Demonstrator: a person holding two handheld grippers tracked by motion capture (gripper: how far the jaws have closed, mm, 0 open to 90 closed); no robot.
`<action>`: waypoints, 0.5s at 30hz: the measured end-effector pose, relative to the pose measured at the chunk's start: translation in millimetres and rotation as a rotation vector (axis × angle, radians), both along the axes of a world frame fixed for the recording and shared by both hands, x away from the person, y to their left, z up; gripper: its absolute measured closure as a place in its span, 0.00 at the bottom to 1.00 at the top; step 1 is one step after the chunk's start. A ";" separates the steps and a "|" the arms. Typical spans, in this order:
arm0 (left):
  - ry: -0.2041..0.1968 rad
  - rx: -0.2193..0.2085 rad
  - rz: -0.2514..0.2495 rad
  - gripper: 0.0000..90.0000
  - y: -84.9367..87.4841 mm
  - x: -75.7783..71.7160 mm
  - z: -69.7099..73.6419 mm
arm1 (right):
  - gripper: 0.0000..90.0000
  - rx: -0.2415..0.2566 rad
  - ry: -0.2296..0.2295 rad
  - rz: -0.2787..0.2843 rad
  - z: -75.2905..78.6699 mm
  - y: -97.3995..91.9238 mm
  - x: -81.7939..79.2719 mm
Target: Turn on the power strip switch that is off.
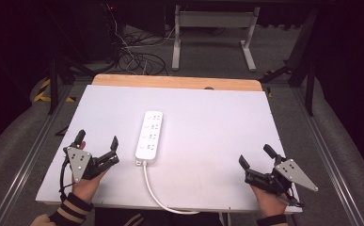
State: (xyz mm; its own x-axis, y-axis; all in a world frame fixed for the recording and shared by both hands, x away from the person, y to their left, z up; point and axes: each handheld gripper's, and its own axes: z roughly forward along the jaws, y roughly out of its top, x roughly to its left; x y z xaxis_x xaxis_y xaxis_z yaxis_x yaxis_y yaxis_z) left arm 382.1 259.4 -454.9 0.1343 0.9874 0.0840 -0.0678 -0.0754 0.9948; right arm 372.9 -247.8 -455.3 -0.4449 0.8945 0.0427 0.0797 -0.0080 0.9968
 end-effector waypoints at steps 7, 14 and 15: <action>0.005 -0.002 0.001 0.00 -0.3 1.4 -0.5 | 0.07 0.001 0.003 0.002 0.0 0.2 -0.5; 0.013 -0.005 -0.008 0.00 -1.4 2.5 -1.1 | 0.07 -0.004 0.001 0.000 0.0 -0.7 -2.0; 0.015 -0.005 -0.010 0.00 -1.4 2.6 -1.2 | 0.07 -0.003 0.002 0.000 0.0 -0.6 -2.2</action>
